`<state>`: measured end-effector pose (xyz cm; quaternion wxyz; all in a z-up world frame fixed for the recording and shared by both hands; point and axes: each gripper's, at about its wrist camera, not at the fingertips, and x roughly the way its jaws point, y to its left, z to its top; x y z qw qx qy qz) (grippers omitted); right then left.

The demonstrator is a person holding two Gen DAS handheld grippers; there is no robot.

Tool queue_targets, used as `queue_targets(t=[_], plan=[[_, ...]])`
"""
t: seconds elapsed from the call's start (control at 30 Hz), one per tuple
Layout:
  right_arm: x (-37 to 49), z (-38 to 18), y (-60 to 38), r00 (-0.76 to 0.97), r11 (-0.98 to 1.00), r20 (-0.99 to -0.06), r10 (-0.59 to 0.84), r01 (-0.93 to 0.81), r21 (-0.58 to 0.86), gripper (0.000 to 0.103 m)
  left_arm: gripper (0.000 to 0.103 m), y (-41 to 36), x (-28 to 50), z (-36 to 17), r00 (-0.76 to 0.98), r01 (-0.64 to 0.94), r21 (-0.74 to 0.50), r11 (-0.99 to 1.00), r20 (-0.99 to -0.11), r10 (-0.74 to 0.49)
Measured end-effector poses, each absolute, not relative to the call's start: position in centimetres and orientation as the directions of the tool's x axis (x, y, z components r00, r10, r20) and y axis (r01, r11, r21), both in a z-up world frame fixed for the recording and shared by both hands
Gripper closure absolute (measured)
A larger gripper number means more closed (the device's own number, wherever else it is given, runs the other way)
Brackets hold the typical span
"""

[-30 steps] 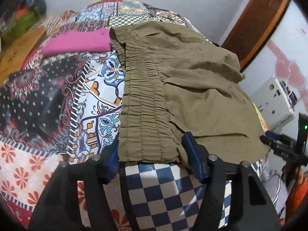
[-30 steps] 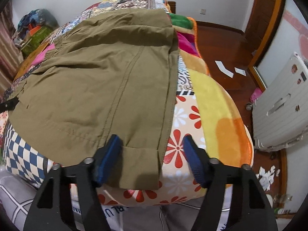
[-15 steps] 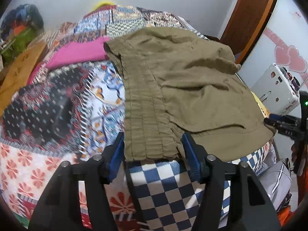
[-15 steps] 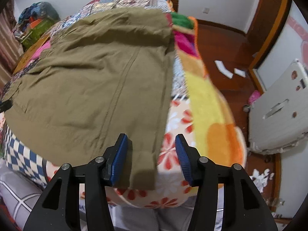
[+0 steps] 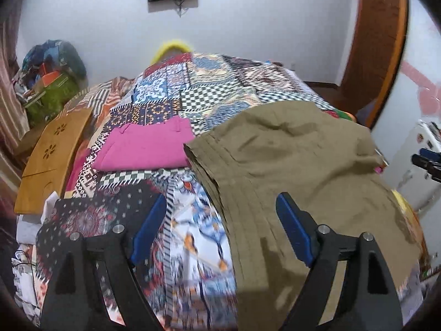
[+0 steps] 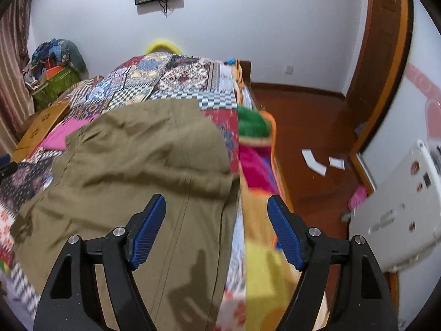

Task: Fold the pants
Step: 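Close the left tool on the waistband while the right tool grips the leg hem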

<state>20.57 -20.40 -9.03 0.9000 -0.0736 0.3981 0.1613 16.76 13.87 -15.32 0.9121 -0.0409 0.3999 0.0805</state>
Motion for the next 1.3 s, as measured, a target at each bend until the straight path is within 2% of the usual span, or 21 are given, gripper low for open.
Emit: queue_targets(t=[0.17, 0.37, 0.47, 0.5, 0.57, 0.63, 0.67, 0.7, 0.73, 0.8, 1.0, 1.3], plan=[[25.3, -10.7, -19.1, 0.628, 0.934, -0.747, 0.219, -0.355, -0.024, 0.028, 0.021, 15.9, 21.7, -18.2, 0.627, -0.220, -0.070, 0.973, -0.774, 0.086], [30.1, -13.5, -18.0, 0.568, 0.932, -0.788, 0.237, -0.361, 0.020, 0.028, 0.021, 16.3, 25.3, -21.7, 0.576, -0.195, -0.161, 0.967, -0.817, -0.020], [31.3, -14.9, -17.1, 0.539, 0.924, -0.805, 0.247, -0.381, 0.028, 0.028, 0.030, 15.8, 26.3, -23.1, 0.553, -0.174, -0.168, 0.970, -0.832, -0.044], [31.5, -15.1, -17.0, 0.537, 0.922, -0.806, 0.250, -0.386, 0.029, 0.029, 0.036, 15.6, 26.5, -23.5, 0.542, -0.154, -0.177, 0.972, -0.838, -0.067], [31.7, -15.6, -16.9, 0.533, 0.917, -0.805, 0.259, -0.397, 0.032, 0.030, 0.039, 15.0, 26.8, -24.1, 0.525, -0.135, -0.160, 0.978, -0.848, -0.067], [31.8, -15.9, -17.1, 0.511, 0.910, -0.808, 0.293, -0.409, 0.072, 0.044, 0.047, 14.8, 26.9, -24.3, 0.523, -0.126, -0.144, 0.981, -0.850, -0.058], [32.0, -15.9, -17.2, 0.490, 0.901, -0.810, 0.324, -0.420, 0.106, 0.062, 0.048, 14.9, 26.9, -24.3, 0.525, -0.127, -0.152, 0.980, -0.849, -0.064], [32.0, -15.9, -17.3, 0.471, 0.892, -0.810, 0.349, -0.431, 0.135, 0.072, 0.054, 15.0, 26.8, -24.2, 0.530, -0.128, -0.162, 0.978, -0.845, -0.071], [32.0, -15.9, -17.3, 0.461, 0.890, -0.813, 0.355, -0.434, 0.142, 0.074, 0.062, 15.1, 26.7, -24.0, 0.537, -0.133, -0.164, 0.977, -0.841, -0.068], [31.7, -15.7, -17.1, 0.474, 0.889, -0.811, 0.342, -0.443, 0.116, 0.084, 0.075, 15.4, 26.5, -23.7, 0.543, -0.143, -0.155, 0.977, -0.838, -0.053], [31.4, -14.4, -17.0, 0.504, 0.881, -0.789, 0.352, -0.464, 0.096, 0.094, 0.085, 15.6, 25.8, -22.7, 0.564, -0.135, -0.129, 0.982, -0.825, -0.030], [32.6, -12.2, -14.0, 0.568, 0.856, -0.753, 0.333, -0.516, -0.011, 0.096, 0.094, 15.8, 25.5, -22.1, 0.571, -0.129, -0.059, 0.990, -0.821, 0.025]])
